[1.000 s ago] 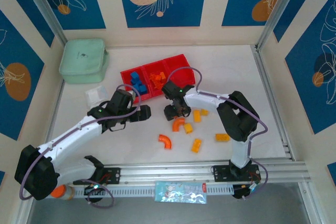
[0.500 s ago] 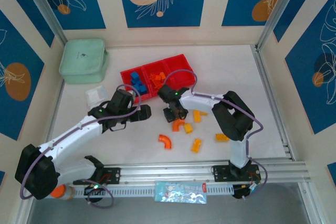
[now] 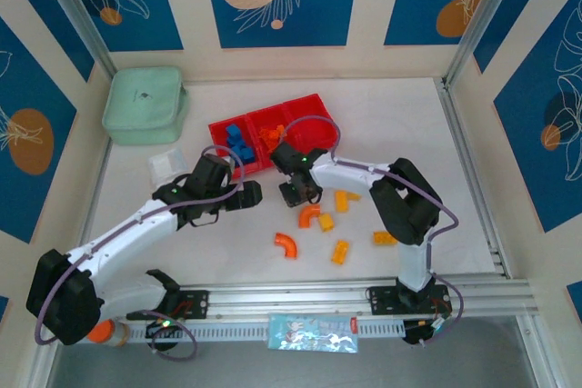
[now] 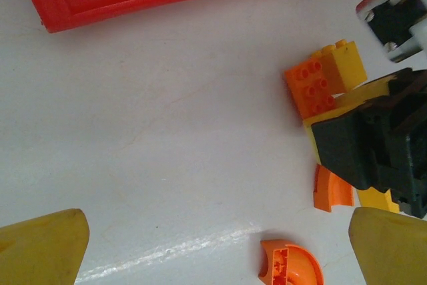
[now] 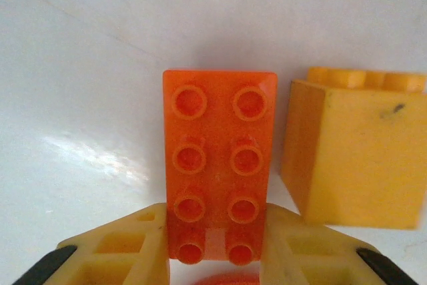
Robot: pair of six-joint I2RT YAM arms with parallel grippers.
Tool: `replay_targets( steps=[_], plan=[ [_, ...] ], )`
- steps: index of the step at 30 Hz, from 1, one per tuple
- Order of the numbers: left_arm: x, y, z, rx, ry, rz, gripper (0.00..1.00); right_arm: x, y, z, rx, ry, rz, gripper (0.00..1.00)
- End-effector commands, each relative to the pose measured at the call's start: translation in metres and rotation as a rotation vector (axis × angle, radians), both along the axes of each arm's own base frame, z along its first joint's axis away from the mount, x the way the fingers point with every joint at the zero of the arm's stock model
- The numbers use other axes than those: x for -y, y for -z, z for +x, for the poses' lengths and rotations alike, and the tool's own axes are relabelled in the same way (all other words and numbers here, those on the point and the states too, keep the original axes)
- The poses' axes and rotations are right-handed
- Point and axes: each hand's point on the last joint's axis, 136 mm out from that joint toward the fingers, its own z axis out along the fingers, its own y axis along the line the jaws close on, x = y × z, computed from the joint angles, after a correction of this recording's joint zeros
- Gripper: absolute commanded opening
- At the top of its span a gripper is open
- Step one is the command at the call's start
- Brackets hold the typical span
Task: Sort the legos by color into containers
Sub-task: Pick up the lego from the center of the table, then place the lego in the container.
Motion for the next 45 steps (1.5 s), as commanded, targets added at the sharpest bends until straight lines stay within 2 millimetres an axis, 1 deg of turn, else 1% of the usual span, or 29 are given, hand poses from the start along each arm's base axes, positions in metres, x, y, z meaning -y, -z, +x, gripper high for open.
replay_targets(
  steps=[1,3,6,8,10,14,18,22,24,27,28,29,33,36,40,44,45],
  plan=[
    [-0.003,-0.022,0.007,0.045,-0.005,-0.006,0.99,-0.013,-0.047,0.011,0.063,-0.024,0.098,0.33],
    [-0.006,-0.029,0.010,0.061,-0.013,-0.001,0.99,-0.014,-0.059,0.019,0.074,-0.015,0.124,0.32],
    [-0.013,-0.039,0.017,0.086,-0.027,0.017,0.99,-0.017,-0.079,0.038,0.113,-0.005,0.158,0.32],
    [-0.018,-0.045,0.023,0.102,-0.042,0.031,0.99,-0.020,-0.089,0.054,0.131,0.004,0.184,0.32],
    [-0.023,-0.049,0.030,0.112,-0.056,0.039,0.99,-0.023,-0.093,0.070,0.135,0.011,0.198,0.32],
    [-0.032,-0.054,0.045,0.115,-0.087,0.051,0.99,-0.035,-0.095,0.099,0.144,0.009,0.201,0.32],
    [-0.039,-0.058,0.060,0.120,-0.116,0.056,0.99,-0.046,-0.090,0.125,0.152,0.006,0.186,0.32],
    [-0.041,-0.056,0.069,0.114,-0.131,0.061,0.99,-0.044,-0.077,0.153,0.154,0.048,0.158,0.32],
    [-0.041,-0.055,0.072,0.110,-0.132,0.053,0.99,-0.045,-0.074,0.163,0.151,0.059,0.166,0.32],
    [-0.039,-0.054,0.073,0.102,-0.127,0.044,0.99,-0.050,-0.071,0.171,0.155,0.044,0.158,0.37],
    [-0.039,-0.054,0.073,0.102,-0.126,0.041,0.99,-0.051,-0.073,0.173,0.164,0.039,0.155,0.43],
    [-0.039,-0.055,0.073,0.102,-0.125,0.040,0.99,-0.052,-0.075,0.175,0.168,0.036,0.156,0.46],
    [-0.041,-0.059,0.071,0.113,-0.121,0.045,0.99,-0.050,-0.088,0.175,0.178,0.039,0.168,0.50],
    [-0.039,-0.064,0.067,0.122,-0.108,0.031,0.99,-0.047,-0.102,0.166,0.183,0.029,0.183,0.50],
    [-0.036,-0.068,0.059,0.126,-0.081,0.000,0.99,-0.042,-0.120,0.139,0.171,0.022,0.231,0.52],
    [-0.031,-0.066,0.045,0.114,-0.042,-0.034,0.99,-0.030,-0.126,0.102,0.125,0.054,0.243,0.59],
    [-0.029,-0.065,0.041,0.107,-0.033,-0.040,0.99,-0.026,-0.125,0.092,0.112,0.072,0.237,0.60]
  ],
)
